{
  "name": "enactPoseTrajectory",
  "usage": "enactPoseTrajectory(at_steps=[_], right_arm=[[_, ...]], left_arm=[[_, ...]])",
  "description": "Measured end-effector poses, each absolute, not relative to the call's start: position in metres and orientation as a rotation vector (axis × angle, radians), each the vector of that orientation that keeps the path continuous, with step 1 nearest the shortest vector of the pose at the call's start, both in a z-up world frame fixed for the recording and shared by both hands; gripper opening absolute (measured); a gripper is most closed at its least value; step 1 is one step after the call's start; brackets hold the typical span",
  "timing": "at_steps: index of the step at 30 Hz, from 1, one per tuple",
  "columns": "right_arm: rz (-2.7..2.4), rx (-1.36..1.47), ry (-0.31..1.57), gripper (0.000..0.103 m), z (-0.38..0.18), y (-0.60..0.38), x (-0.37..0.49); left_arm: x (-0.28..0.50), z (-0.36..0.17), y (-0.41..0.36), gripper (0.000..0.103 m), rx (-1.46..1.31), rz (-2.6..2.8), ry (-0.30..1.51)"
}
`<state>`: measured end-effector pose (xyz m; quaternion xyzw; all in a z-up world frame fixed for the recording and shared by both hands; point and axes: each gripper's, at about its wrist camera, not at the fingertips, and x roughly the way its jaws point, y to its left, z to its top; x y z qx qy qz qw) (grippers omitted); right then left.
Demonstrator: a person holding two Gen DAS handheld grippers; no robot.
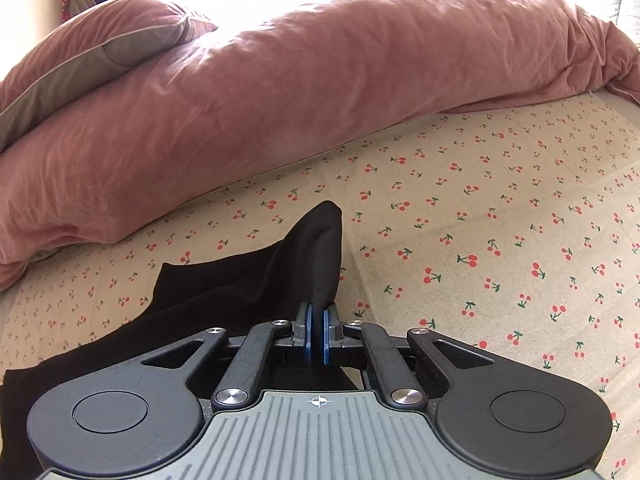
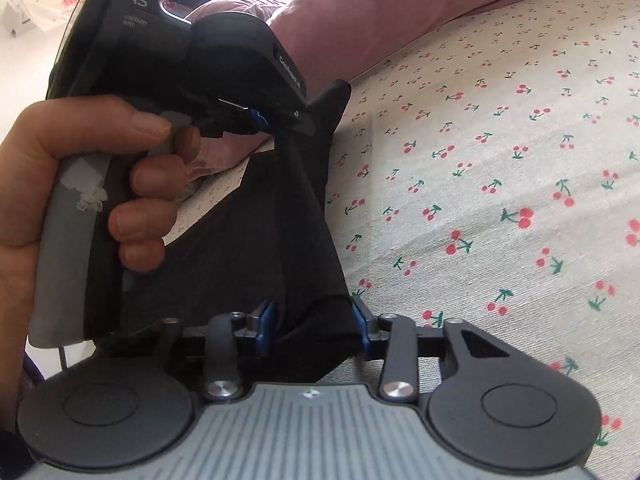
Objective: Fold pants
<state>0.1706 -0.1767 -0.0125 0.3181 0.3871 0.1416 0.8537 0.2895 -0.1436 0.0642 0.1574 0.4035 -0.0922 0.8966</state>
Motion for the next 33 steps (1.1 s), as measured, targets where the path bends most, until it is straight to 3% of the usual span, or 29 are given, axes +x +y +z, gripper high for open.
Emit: enactPoseTrajectory(at_steps=[3,6,17,27,33], right_arm=[[0.306,0.733,0.790,0.007,-0.015,-0.180,0.169],[0.285,0.705,0.756,0.005,-0.005,-0.175,0.165],[0.192,0.669,0.704,0.004,0.035,-0.203,0.130],[0.053,0.608,0.623,0.004,0.093,-0.305,0.082],[0.085,0.459,0.625,0.005,0.101,-0.282,0.089]], left_arm=[[0.291,0.067,-0.136,0.004,0.295,-0.186,0.835],[0.292,0.072,-0.130,0.003,0.247,-0.186,0.829],[0.270,0.093,-0.171,0.003,0.091,-0.240,0.799],[0.234,0.138,-0.242,0.003,-0.042,-0.382,0.751],[0.236,0.134,-0.205,0.003,-0.125,-0.362,0.768]])
